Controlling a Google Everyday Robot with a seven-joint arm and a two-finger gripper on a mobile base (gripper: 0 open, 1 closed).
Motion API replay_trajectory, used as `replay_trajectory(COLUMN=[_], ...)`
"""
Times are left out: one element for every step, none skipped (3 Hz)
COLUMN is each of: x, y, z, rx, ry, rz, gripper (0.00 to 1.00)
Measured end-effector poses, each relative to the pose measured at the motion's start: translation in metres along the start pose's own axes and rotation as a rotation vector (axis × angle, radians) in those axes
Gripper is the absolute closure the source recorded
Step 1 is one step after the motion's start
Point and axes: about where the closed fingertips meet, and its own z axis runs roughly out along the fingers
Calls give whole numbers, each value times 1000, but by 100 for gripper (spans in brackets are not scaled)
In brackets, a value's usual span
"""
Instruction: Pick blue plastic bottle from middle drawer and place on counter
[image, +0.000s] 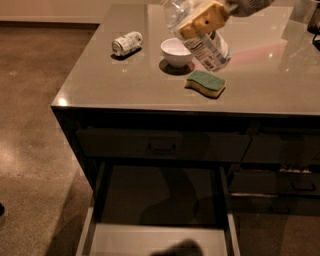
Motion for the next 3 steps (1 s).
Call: replay_trajectory(x=[13, 15, 11], y=[2, -5, -23], z=[43, 93, 131], rx=[-83, -135, -146], ry=[117, 223, 310], rz=[-35, -94, -147], gripper=[100, 100, 82])
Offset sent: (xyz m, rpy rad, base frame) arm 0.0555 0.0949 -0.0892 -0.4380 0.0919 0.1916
